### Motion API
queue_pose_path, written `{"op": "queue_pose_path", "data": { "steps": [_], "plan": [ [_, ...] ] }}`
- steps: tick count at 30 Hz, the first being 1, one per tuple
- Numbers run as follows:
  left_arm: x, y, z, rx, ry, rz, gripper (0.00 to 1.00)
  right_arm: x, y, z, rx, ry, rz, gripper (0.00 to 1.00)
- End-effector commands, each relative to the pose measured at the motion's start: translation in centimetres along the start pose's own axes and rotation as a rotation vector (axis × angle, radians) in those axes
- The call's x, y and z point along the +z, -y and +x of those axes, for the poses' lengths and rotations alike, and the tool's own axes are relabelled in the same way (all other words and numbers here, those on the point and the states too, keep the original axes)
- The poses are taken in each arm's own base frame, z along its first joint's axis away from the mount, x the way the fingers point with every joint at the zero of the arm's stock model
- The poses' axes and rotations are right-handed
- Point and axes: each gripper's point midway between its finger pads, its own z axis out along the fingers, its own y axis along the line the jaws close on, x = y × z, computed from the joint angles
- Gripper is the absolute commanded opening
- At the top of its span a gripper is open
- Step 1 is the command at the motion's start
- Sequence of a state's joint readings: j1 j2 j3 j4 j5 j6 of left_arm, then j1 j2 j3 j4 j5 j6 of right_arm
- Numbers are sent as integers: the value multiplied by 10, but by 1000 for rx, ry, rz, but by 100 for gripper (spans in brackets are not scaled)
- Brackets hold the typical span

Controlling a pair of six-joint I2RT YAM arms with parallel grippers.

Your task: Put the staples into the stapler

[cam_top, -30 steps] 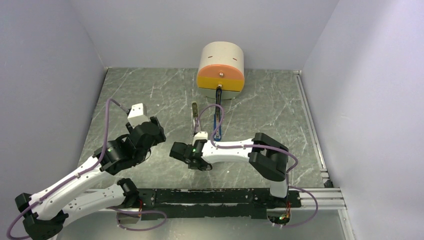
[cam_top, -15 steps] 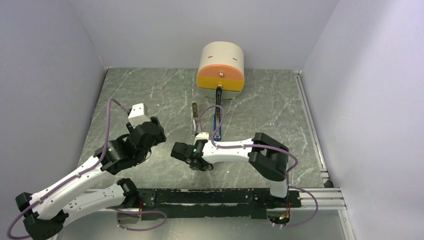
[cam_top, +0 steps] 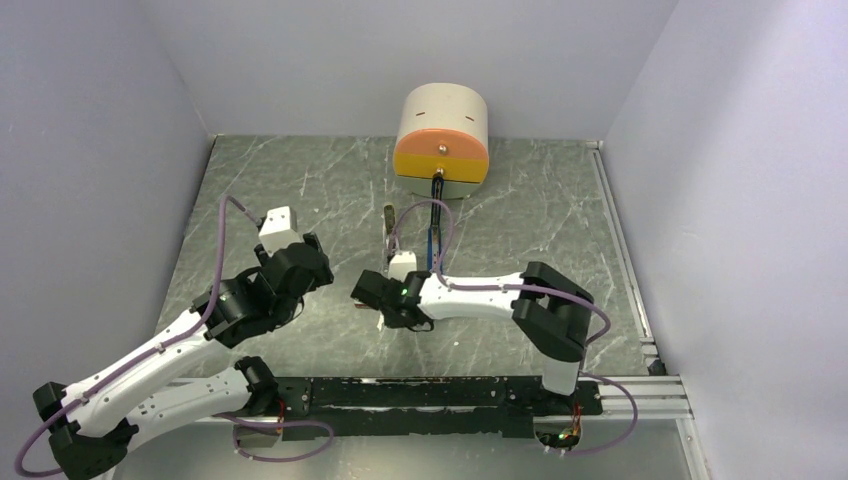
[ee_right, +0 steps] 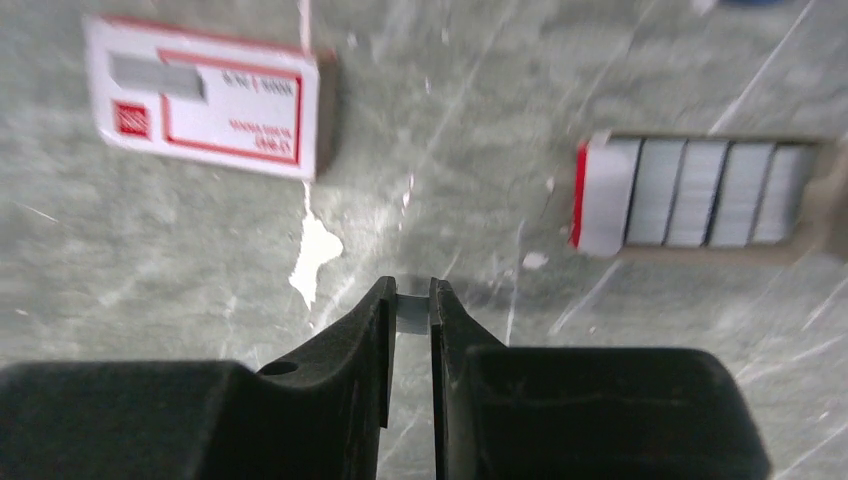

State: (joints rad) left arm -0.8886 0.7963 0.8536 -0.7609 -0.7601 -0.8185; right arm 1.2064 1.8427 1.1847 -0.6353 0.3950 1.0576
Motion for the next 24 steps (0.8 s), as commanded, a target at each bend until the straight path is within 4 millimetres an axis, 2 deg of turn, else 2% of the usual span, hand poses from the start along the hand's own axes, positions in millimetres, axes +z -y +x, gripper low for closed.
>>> {"op": "queue_pose_path", "data": {
  "steps": [1,6,10,16,24],
  "plan": [
    [2,-2,-5,4,23,-12,65,-17,-2,-60,-38,177,-72,18],
    [3,5,-5,-1,27,19,66,-20,7,-111,-72,264,-135,18],
    [10,16,8,5,-16,48,66,-13,13,-140,-131,304,-166,19],
    [23,35,36,-2,-107,89,66,2,8,-163,-214,322,-201,19],
    [37,36,52,-44,-180,102,66,22,-3,-177,-280,317,-226,19]
  ]
}}
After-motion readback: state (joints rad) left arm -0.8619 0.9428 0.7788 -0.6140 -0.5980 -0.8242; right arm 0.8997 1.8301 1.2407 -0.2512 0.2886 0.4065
